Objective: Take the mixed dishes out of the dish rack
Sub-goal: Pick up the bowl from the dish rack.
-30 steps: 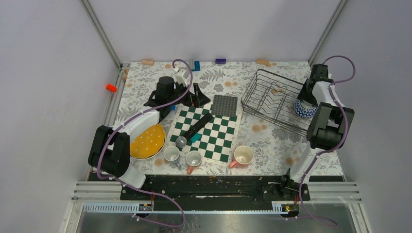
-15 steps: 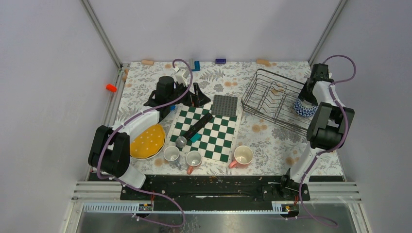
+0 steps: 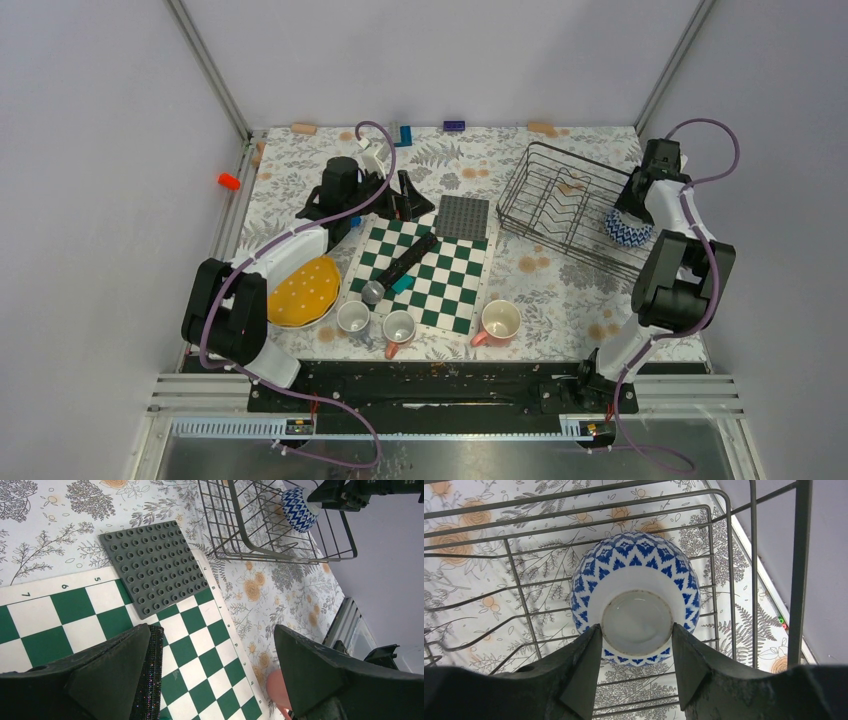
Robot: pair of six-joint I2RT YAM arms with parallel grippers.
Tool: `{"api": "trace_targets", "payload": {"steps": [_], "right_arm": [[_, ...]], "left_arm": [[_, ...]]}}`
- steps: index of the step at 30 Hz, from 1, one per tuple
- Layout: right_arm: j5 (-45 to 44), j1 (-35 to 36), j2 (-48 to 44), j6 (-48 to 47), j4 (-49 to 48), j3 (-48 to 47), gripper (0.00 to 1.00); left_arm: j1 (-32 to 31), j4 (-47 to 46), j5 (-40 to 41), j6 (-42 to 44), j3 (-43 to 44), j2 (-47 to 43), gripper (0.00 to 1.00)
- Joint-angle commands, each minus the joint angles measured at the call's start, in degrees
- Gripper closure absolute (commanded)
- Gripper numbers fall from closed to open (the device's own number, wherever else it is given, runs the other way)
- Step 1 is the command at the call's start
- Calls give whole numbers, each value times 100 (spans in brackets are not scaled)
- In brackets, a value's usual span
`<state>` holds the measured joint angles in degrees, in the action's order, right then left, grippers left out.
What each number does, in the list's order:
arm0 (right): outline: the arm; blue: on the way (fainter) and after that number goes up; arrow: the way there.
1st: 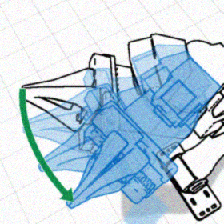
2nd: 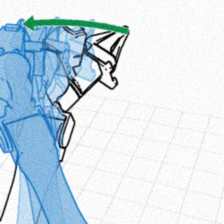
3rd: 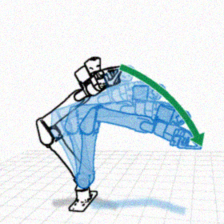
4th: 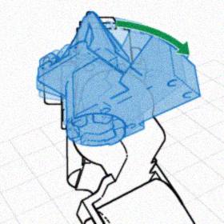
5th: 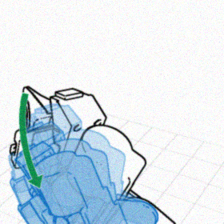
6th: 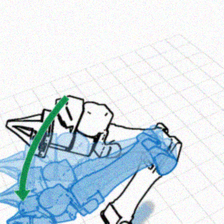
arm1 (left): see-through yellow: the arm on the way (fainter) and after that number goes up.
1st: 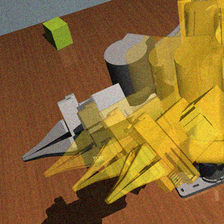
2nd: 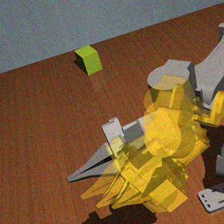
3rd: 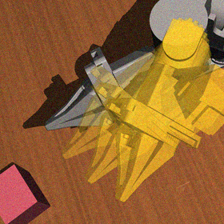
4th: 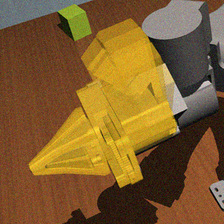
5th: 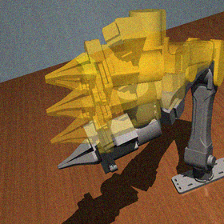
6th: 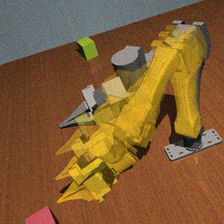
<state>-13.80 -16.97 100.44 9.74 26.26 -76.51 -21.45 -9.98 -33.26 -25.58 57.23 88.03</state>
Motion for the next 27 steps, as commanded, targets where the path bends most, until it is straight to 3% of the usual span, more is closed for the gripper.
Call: {"api": "trace_targets", "payload": {"steps": [1, 27], "right_arm": [[159, 18, -574, 101, -402, 136, 96], [1126, 18, -2816, 881, -1554, 1748, 100]], "left_arm": [[23, -269, -196, -64, 187, -206, 1], [12, -892, -1067, -844, 191, -225, 1]]}}
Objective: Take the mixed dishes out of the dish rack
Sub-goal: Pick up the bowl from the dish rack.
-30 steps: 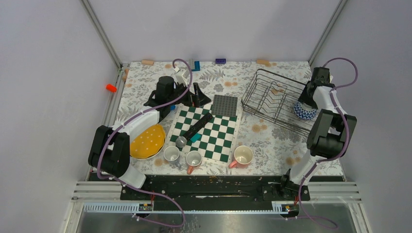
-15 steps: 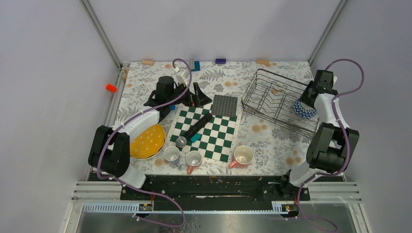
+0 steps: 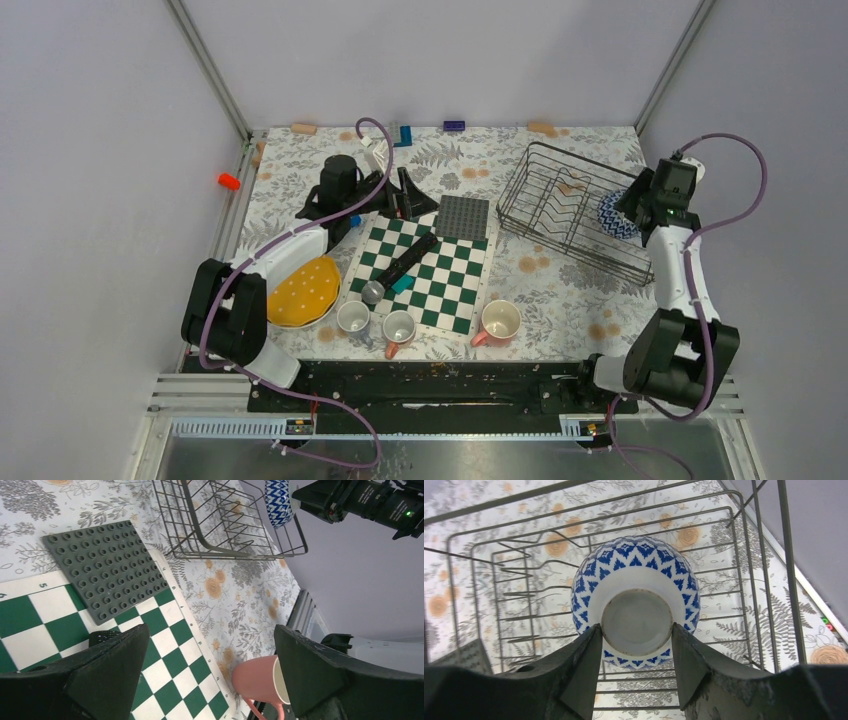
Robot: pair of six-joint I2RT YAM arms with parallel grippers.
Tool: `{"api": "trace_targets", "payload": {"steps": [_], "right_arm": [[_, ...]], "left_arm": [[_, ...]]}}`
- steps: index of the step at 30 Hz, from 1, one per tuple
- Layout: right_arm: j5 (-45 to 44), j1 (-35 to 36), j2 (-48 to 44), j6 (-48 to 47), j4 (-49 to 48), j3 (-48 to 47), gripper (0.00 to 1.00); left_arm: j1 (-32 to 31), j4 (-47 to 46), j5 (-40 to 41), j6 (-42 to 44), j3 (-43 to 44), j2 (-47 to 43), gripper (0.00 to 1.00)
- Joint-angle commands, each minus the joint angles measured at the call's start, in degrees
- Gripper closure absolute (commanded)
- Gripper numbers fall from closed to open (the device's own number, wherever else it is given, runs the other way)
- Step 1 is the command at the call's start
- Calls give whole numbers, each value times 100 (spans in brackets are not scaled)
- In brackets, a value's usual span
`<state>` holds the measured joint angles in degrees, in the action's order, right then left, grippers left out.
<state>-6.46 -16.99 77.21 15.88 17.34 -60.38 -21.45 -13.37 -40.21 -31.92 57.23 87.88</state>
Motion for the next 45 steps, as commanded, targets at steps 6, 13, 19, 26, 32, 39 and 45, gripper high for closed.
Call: {"api": "trace_targets", "payload": {"steps": [6, 13, 19, 26, 32, 39, 45], "right_arm": [[908, 21, -1058, 613, -1043, 520, 100], [1854, 21, -1575, 1039, -1607, 955, 100], [2532, 21, -1956, 1472, -2139, 1319, 100], [3129, 21, -2303, 2037, -2693, 1627, 100], [3823, 21, -2425, 2608, -3195, 1840, 100], [4277, 84, -2450, 3174, -3609, 2063, 100], [4342, 283, -2477, 3508, -3855, 2246, 100]], "left_arm": [[-113, -422, -363, -239, 305, -226, 1], [-410, -340, -499, -229, 698, -33, 1], [-797, -331, -527, -239, 1379, 419, 1], [-1251, -339, -389, -391, 2416, 1318, 1], [-1547, -1102, -453, -1058, 3153, 2095, 1], [-1854, -2044, -563, -1843, 3678, 2771, 2], [-2219, -2242, -220, -2017, 3991, 3132, 3]]}}
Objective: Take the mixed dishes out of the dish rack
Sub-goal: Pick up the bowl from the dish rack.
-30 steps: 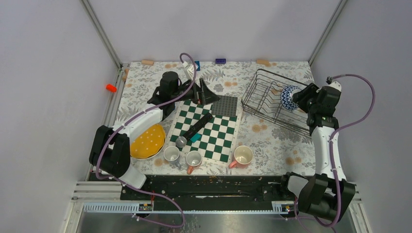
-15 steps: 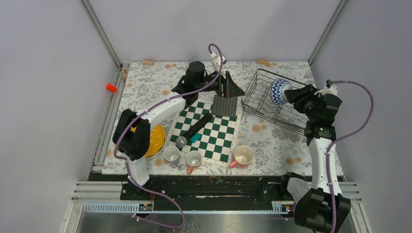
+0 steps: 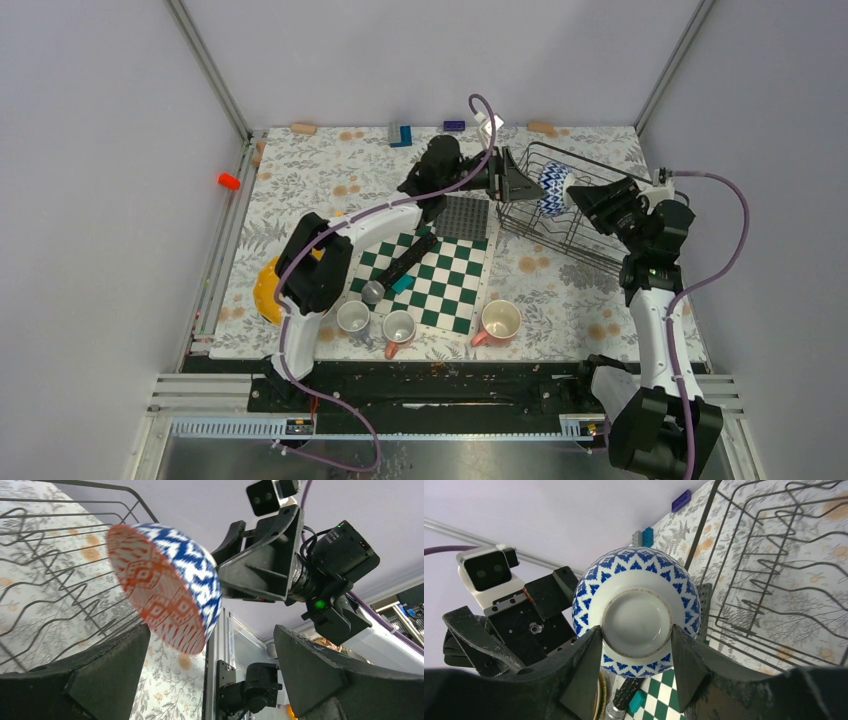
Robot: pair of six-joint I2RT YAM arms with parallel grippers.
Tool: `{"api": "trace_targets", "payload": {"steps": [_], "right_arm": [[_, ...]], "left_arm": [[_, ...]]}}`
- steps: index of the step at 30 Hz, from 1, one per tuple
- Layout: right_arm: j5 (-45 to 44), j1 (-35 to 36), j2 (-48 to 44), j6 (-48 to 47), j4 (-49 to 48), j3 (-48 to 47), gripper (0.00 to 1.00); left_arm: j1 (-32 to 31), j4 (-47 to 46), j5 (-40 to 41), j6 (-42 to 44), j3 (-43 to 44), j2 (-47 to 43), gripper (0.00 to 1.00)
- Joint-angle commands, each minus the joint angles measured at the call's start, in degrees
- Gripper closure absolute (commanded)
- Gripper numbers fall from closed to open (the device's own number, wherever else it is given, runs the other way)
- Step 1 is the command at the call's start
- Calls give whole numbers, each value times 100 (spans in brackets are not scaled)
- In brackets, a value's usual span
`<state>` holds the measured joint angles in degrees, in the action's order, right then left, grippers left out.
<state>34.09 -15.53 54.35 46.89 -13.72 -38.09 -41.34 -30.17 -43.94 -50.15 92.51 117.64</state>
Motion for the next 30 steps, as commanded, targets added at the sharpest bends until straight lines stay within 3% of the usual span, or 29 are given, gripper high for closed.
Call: {"api": "trace_targets", "payload": {"steps": [1, 5, 8, 13, 16, 20, 23, 26, 30], "right_arm": [[303, 169, -212, 450, -799, 40, 100], [305, 267, -294, 524, -782, 102, 100], [274, 285, -349, 586, -800, 173, 100], [259, 344, -369, 699, -866, 270, 100], [265, 387, -378, 778, -902, 310, 100], [231, 419, -504, 800, -896, 365, 97], [164, 419, -644, 725, -566, 332, 74], [8, 419, -843, 629, -319, 348, 40], [-219, 412, -1184, 418, 122, 289, 2]], "left_arm": [[-268, -517, 192, -205, 522, 206, 3], [-331, -707, 158, -485, 573, 349, 10], [-332, -1163, 98, -787, 426, 357, 25], [-341, -2043, 31, -1558, 144, 404, 64], [-339, -2346, -3, -1928, 121, 488, 97], [-353, -2422, -43, -2061, 91, 485, 100], [-357, -2402, -128, -1961, -53, 327, 100], [-356, -2226, -174, -1550, -339, 1, 100], [-356, -1032, -158, -250, -628, -637, 100]]}}
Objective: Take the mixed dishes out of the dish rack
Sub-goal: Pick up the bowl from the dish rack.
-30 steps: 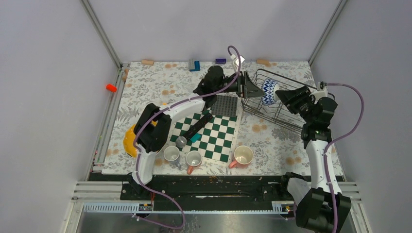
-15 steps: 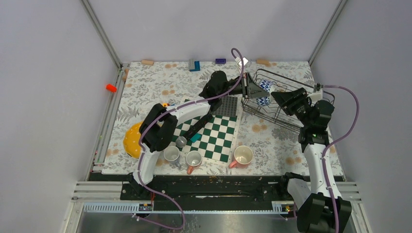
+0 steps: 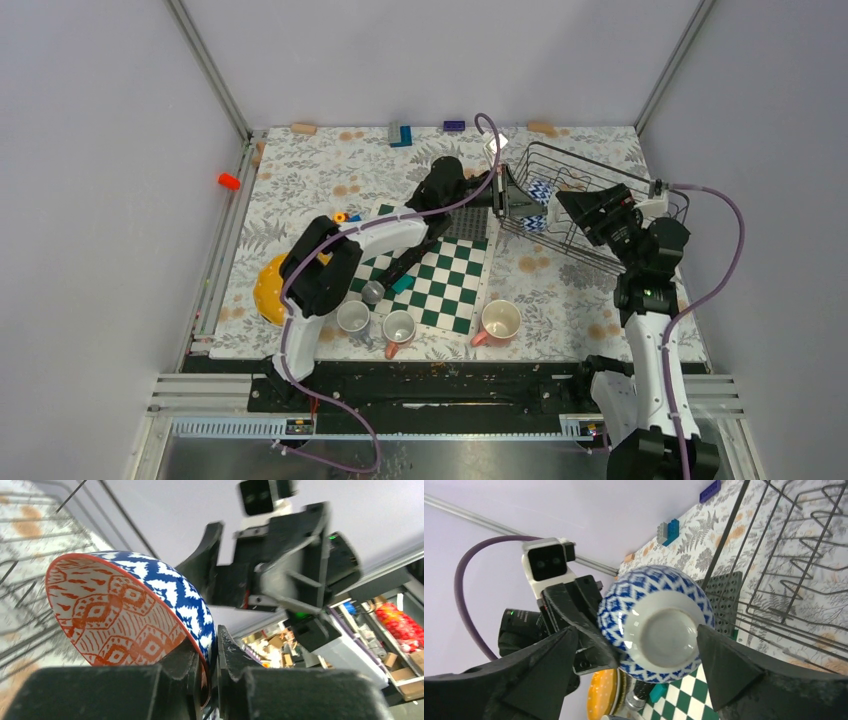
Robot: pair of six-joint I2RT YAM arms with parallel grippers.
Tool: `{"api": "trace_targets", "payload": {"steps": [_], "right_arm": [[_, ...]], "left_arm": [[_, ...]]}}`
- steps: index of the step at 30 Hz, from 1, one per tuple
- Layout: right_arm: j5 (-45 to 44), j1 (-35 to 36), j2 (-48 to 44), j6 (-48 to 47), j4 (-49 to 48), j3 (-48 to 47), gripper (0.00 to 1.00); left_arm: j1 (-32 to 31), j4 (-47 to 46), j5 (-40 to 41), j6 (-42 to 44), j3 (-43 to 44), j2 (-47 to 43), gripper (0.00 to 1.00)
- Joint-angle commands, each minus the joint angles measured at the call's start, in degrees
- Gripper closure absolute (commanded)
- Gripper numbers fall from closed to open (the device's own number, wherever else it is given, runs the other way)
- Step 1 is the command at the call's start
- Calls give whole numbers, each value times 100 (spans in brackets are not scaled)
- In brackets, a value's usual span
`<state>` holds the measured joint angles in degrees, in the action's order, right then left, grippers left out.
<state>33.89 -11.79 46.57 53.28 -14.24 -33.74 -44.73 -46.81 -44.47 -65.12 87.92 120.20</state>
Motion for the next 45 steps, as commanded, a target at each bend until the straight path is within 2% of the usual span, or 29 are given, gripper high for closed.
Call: {"api": "trace_targets", "payload": {"steps": [1, 5, 9, 12, 16, 20, 25, 28, 32, 35, 45], "right_arm": [[-247, 42, -484, -306, 346, -202, 1], [-406, 39, -733, -618, 1121, -450, 0], [-390, 38, -716, -910, 1843, -826, 0], [-144, 38, -574, -1131, 2349, -1141, 0], [226, 45, -495, -1229, 2580, -1300, 1], [243, 50, -648, -1435, 2897, -1455, 1], [213, 137, -854, -1451, 2889, -1468, 1], [354, 293, -722, -1507, 2844, -1512, 2], [370, 1039, -316, -2075, 3305, -1953, 4], [52, 1628, -23, -2389, 3663, -2242, 4], [-862, 2555, 953, -2746, 4133, -2850, 16]], "left_arm": [[-24, 1003, -131, 1693, -186, -1050, 100], [-76, 2652, -180, 3747, -156, -1682, 100], [-163, 4357, -62, 6377, -177, -2279, 100], [-302, 5635, 604, 8597, -152, -2607, 100], [-608, 7372, 1537, 10711, 233, -2794, 100], [-1073, 7723, 2977, 11997, -117, -3087, 100], [-1472, 7721, 4333, 12884, -605, -3379, 100], [-1607, 7721, 4645, 13133, -666, -3527, 100], [-1783, 7722, 5208, 13496, -808, -3559, 100], [-1832, 7722, 5436, 13560, -872, -3510, 100], [-2022, 7753, 5949, 13766, -1042, -3396, 100]]}}
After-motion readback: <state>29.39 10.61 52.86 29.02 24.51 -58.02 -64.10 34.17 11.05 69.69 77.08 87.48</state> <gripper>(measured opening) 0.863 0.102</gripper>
